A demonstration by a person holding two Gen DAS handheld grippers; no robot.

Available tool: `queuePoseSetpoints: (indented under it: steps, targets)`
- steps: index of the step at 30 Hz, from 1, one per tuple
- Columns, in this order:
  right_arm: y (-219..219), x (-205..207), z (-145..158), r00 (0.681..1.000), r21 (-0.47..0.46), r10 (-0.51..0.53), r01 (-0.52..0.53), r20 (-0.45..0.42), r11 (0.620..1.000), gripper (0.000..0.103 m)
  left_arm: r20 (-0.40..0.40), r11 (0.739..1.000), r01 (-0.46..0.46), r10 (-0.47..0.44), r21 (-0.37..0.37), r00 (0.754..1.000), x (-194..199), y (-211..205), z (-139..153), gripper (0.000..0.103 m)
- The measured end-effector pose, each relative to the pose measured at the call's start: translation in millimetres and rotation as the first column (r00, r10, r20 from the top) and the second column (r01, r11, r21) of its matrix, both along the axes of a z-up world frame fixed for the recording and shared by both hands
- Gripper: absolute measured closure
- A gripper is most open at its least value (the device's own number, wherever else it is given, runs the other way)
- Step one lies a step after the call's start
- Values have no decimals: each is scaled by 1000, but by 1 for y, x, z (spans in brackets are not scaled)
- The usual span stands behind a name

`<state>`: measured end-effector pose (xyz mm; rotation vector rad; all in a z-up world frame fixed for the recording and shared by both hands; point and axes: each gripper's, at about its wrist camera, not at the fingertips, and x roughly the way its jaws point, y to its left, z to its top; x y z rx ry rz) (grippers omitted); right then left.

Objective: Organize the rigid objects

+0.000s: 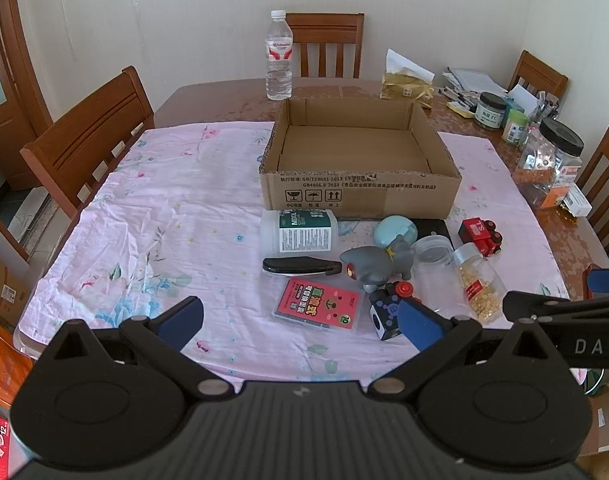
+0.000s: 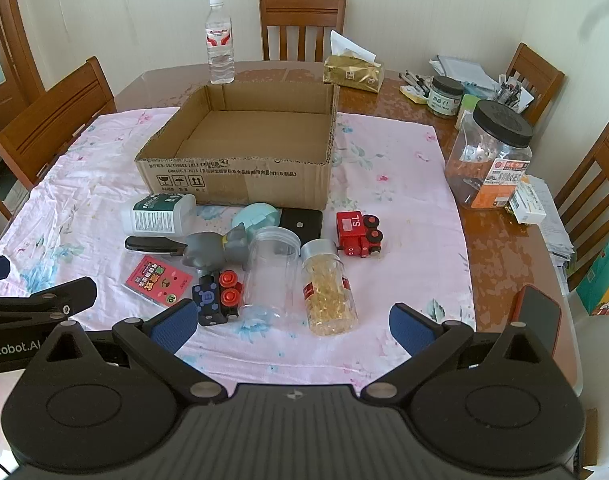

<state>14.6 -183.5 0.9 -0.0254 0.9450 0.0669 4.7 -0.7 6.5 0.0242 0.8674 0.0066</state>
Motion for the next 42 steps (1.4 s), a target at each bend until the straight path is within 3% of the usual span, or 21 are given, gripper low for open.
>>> queuePoseSetpoints:
  steps: [27, 36, 42]
  targets:
    - [2, 5, -3, 998, 7, 51, -51, 44, 999, 0, 21, 999, 31, -31, -19, 999, 6, 2, -11, 1]
    - [-7, 6, -19, 995, 23, 87, -88, 57, 996, 0, 20, 994, 95, -94, -54, 995, 12, 4, -33, 1]
    - [-12, 4, -32, 994, 23, 108, -109, 36, 994, 0, 6, 991, 135, -134, -26, 991, 22, 5, -57, 1]
